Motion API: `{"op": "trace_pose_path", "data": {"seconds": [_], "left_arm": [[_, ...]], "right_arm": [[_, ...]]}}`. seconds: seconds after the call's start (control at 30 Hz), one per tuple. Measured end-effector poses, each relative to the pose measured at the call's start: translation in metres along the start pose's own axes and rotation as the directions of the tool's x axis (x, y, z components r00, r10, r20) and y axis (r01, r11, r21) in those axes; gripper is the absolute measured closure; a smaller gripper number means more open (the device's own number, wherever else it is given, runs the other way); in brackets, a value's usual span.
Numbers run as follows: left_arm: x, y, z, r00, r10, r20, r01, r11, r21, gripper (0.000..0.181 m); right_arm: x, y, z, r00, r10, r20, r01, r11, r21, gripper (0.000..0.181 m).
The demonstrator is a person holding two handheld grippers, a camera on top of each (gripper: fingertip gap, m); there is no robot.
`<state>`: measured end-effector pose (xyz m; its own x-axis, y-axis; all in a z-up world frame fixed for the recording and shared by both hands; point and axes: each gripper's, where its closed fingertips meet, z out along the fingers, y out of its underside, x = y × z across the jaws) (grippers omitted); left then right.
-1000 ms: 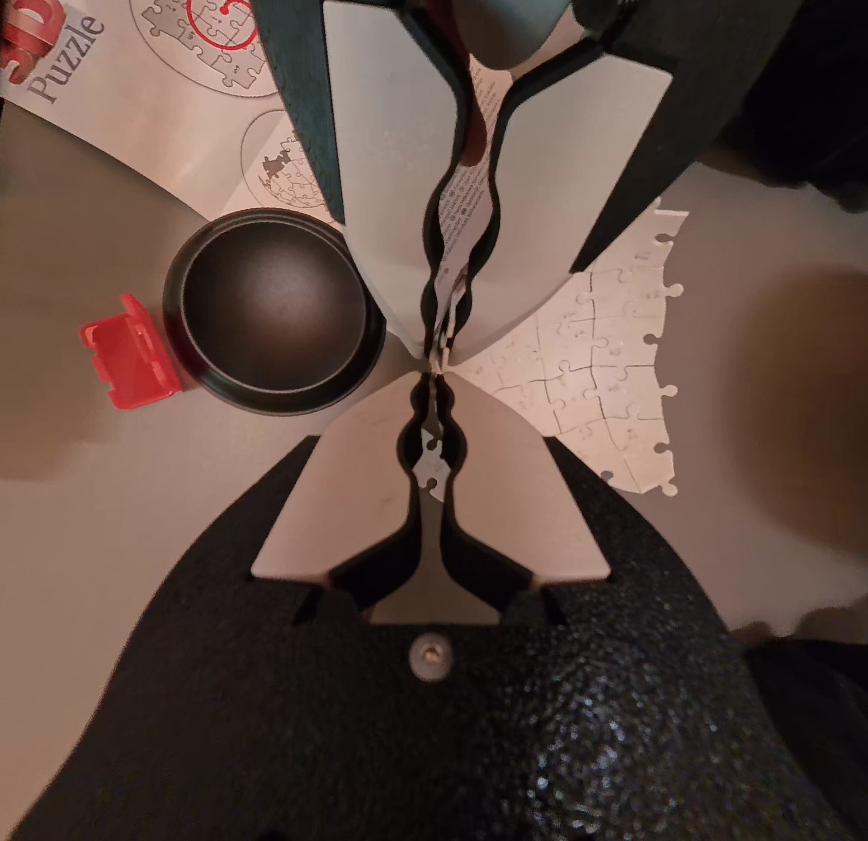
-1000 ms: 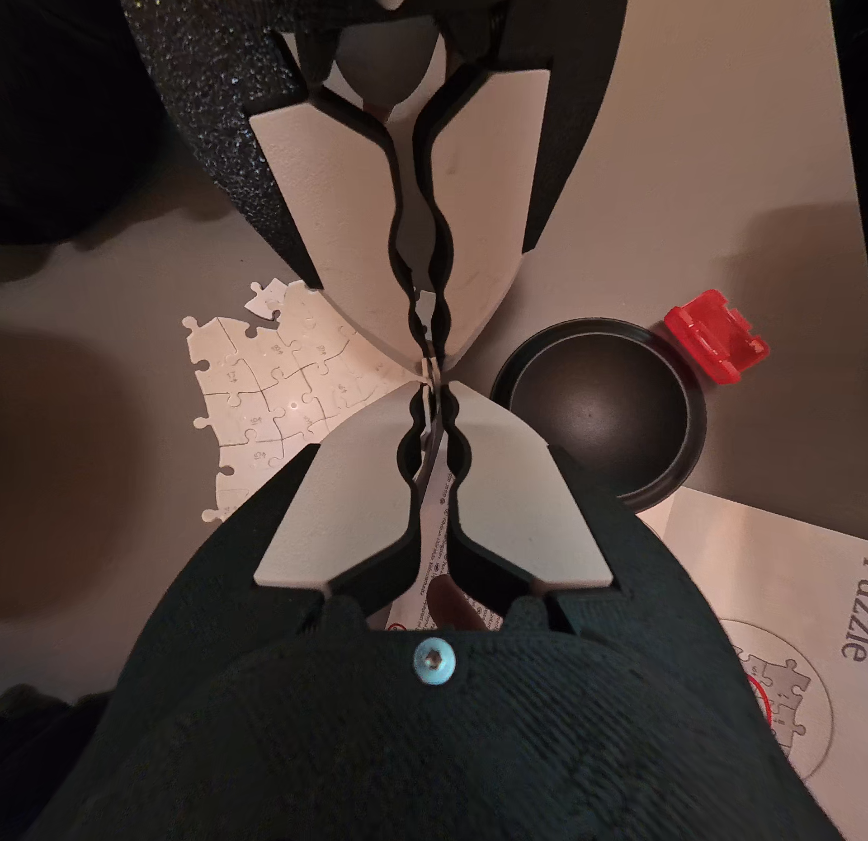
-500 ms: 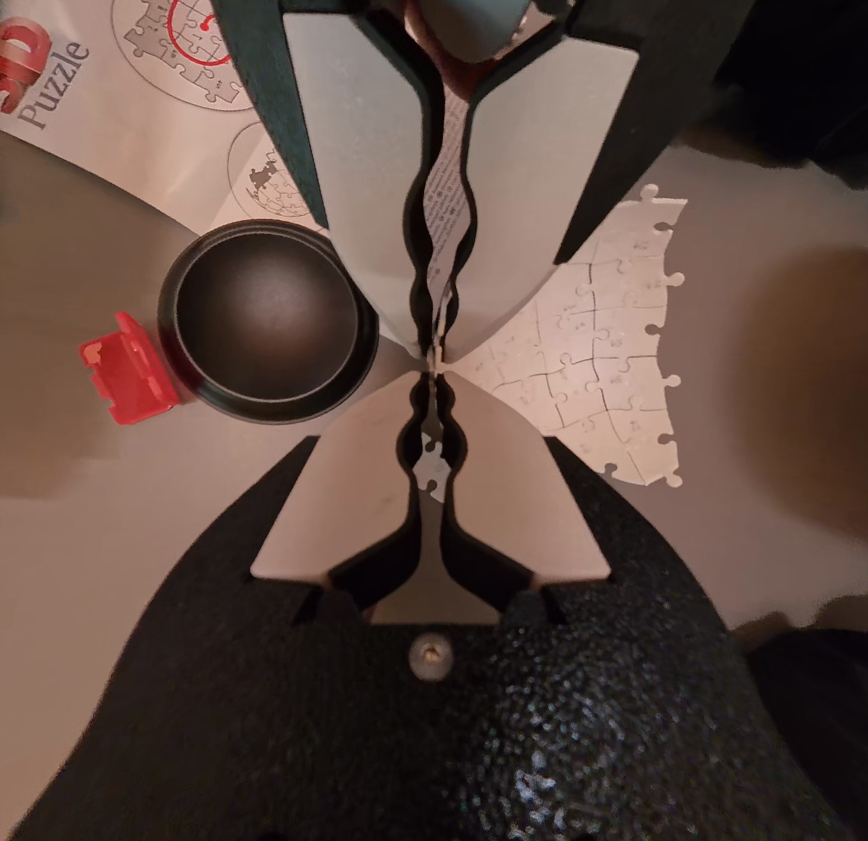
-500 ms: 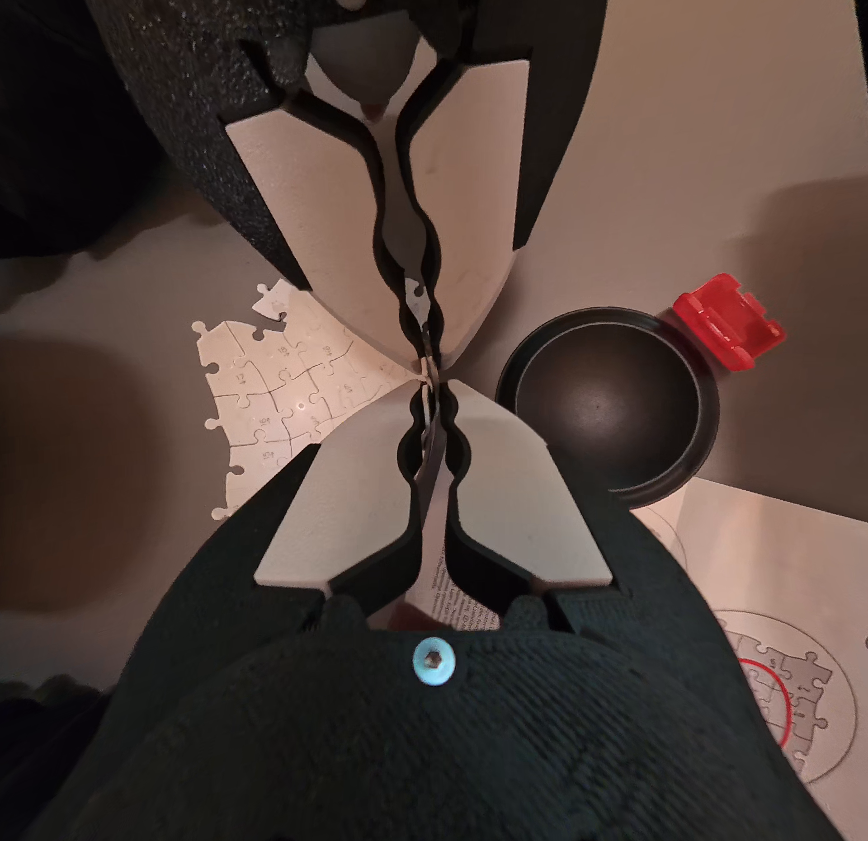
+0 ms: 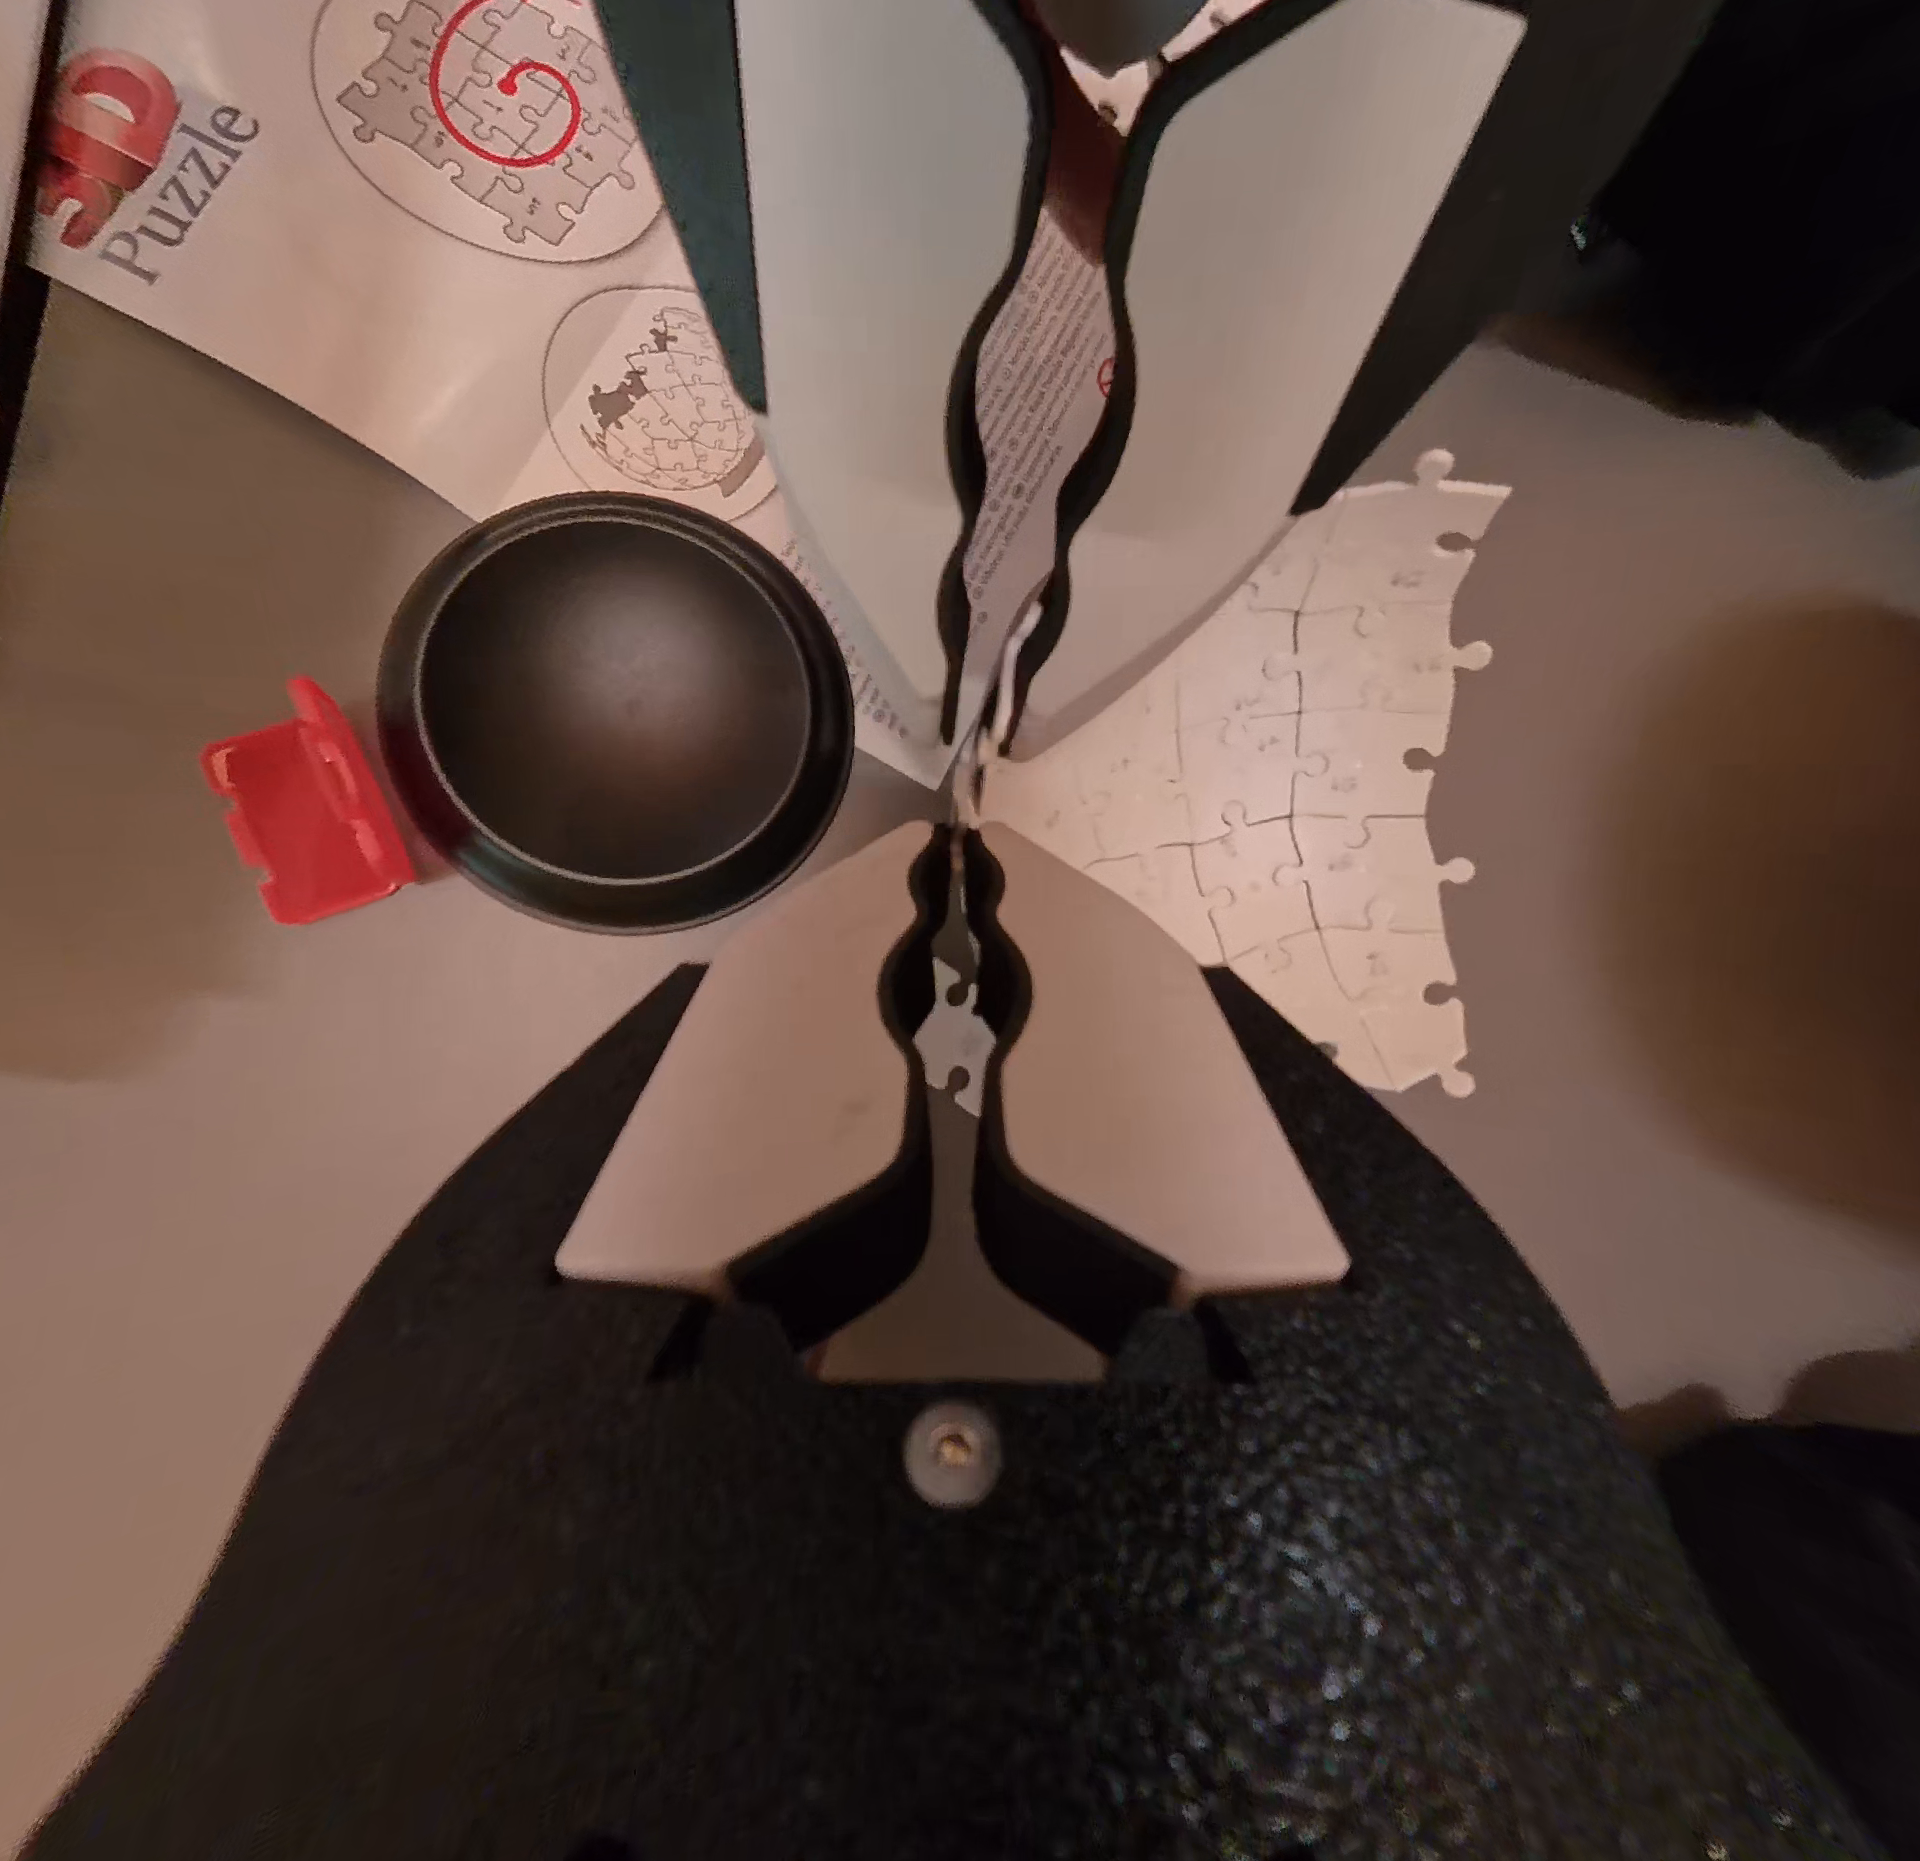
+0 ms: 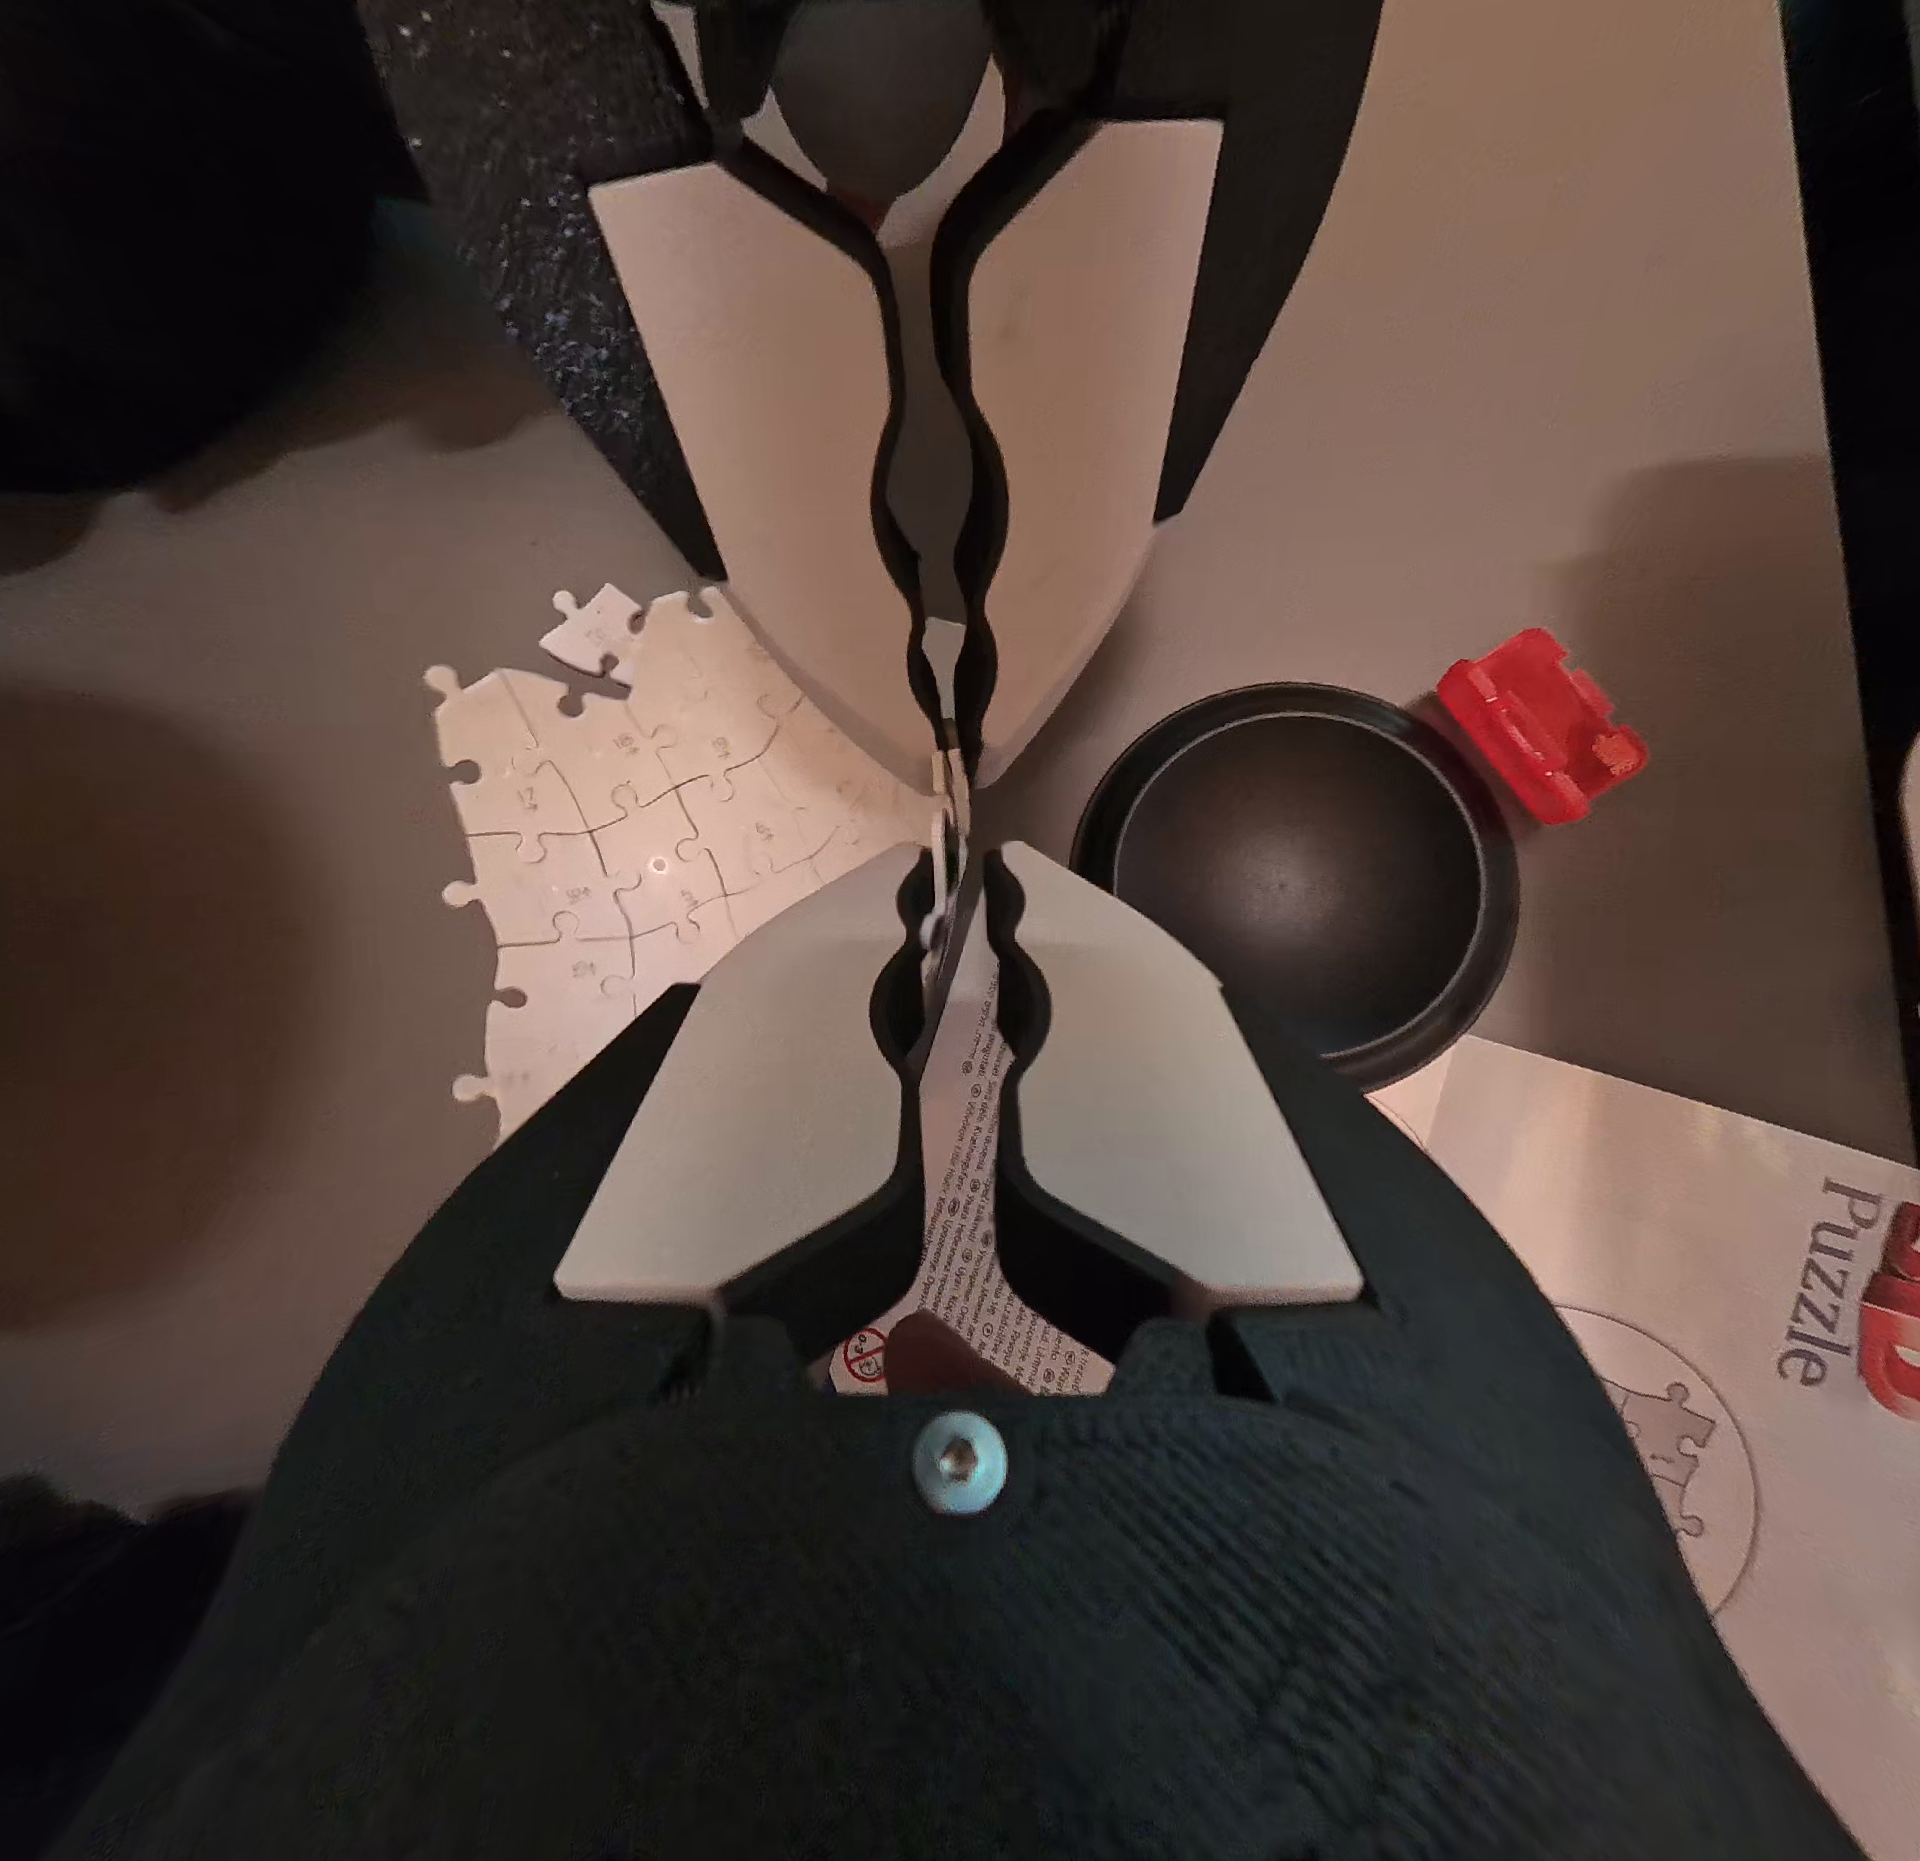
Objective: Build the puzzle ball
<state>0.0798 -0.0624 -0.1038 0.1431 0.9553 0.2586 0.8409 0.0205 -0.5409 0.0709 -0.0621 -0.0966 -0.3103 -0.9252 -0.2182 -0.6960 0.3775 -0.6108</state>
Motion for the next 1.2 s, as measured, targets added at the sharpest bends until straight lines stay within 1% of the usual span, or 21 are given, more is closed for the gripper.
{"op": "trace_pose_path", "data": {"seconds": [0.07,0.17,0.23,0.53,0.77,0.93,1.03,1.2], "left_arm": [[0.0,-0.0002,-0.0002,1.0,-0.008,-0.004,0.008,1.0,0.003,0.18],[-0.0006,0.0008,-0.0001,1.0,-0.01,0.001,0.01,1.0,-0.004,0.179],[-0.0008,0.0015,-0.0001,1.0,-0.008,0.002,0.008,1.0,-0.007,0.179],[-0.0001,0.0018,0.0,1.0,0.003,-0.003,-0.003,1.0,0.0,0.179],[-0.002,0.0028,0.0033,1.0,-0.015,-0.011,0.015,1.0,-0.011,0.178],[-0.0002,0.0022,0.0016,0.999,0.037,-0.003,-0.037,0.999,-0.001,0.178],[0.0009,0.0024,0.0027,0.999,0.035,-0.02,-0.035,0.999,0.003,0.178],[-0.0015,0.0022,0.0041,1.0,0.011,-0.029,-0.01,1.0,0.022,0.177]], "right_arm": [[-0.001,-0.0011,-0.0015,1.0,-0.004,0.006,0.004,1.0,0.011,0.172],[0.0014,-0.0025,0.0001,0.999,-0.026,-0.026,0.026,1.0,0.001,0.172],[0.0003,-0.0017,0.0014,0.999,-0.026,-0.022,0.026,1.0,-0.013,0.178],[0.0006,-0.0015,0.0001,0.998,0.055,0.012,-0.055,0.998,0.015,0.178],[0.0035,0.0017,0.0038,0.999,0.033,-0.015,-0.033,0.999,-0.022,0.178],[0.0022,0.0001,0.0027,1.0,0.02,-0.008,-0.02,1.0,-0.014,0.178],[0.0008,0.0012,0.0035,1.0,0.0,-0.007,0.0,1.0,-0.028,0.178],[0.0032,0.0018,0.0041,1.0,0.025,-0.009,-0.025,0.999,-0.021,0.178]]}}
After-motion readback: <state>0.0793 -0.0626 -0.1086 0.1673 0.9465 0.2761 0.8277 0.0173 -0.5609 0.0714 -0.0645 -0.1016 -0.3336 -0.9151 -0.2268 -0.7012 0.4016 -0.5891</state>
